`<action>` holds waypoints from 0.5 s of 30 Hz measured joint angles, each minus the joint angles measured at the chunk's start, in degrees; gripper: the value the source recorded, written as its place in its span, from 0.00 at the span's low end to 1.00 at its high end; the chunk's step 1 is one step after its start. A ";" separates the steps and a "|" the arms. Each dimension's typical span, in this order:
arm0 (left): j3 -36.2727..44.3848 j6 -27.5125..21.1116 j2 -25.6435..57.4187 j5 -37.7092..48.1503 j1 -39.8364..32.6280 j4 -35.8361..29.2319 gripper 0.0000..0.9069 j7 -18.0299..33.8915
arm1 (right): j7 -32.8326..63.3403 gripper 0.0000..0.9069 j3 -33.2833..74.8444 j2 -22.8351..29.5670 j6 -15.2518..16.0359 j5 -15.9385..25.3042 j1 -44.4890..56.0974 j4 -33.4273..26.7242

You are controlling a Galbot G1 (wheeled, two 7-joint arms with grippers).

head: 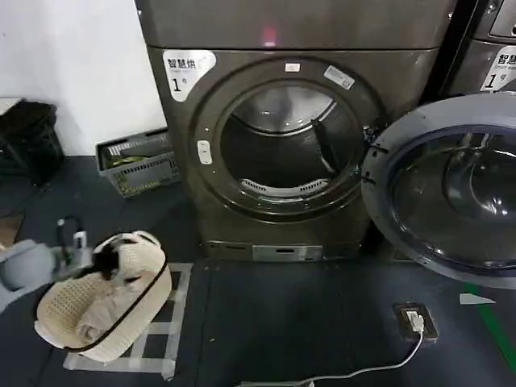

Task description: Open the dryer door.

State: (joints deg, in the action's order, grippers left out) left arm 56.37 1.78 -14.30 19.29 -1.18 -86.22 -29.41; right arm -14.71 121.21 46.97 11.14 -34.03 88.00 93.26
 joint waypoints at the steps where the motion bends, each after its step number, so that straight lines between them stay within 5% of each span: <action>1: -0.80 -0.43 0.76 -0.55 1.18 0.15 1.00 -0.41 | 0.01 1.00 -0.09 0.00 0.01 0.01 -0.11 0.10; 7: -10.70 -1.70 4.97 -3.02 11.46 1.09 1.00 -2.45 | 0.01 1.00 -0.58 0.24 -0.02 0.04 -0.69 0.26; 15: -15.09 -1.58 7.49 -4.22 15.89 2.63 1.00 -3.15 | 0.01 1.00 -1.23 0.30 -0.01 0.10 -1.28 0.25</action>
State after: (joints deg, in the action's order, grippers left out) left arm 41.28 0.20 -6.81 15.07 14.71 -83.58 -32.56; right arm -14.70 119.97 47.28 11.13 -33.94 86.71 93.51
